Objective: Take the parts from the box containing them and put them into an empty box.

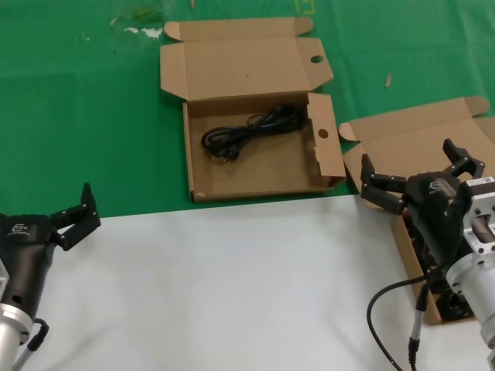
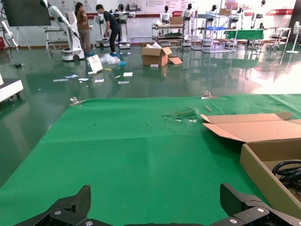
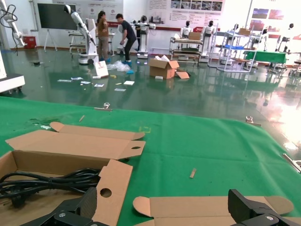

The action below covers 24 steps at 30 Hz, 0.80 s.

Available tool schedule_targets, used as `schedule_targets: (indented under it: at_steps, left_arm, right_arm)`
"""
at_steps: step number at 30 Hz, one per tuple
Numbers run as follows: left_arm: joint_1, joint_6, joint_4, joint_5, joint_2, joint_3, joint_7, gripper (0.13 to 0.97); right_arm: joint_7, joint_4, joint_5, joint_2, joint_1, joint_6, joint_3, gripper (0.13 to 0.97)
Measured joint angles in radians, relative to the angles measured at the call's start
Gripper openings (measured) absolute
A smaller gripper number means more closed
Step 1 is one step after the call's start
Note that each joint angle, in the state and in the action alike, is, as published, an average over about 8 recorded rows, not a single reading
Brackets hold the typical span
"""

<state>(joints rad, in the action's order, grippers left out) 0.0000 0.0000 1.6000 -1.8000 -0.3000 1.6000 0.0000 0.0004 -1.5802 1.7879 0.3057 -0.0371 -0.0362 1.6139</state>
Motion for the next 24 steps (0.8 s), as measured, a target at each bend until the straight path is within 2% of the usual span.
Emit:
schedule_targets:
  at_steps: [24]
  left_arm:
    - [0.0,0.0,0.0,0.0,0.0,0.0,0.0,0.966]
  right_arm:
    - [0.0,0.0,0.0,0.0,0.0,0.0,0.0,0.966]
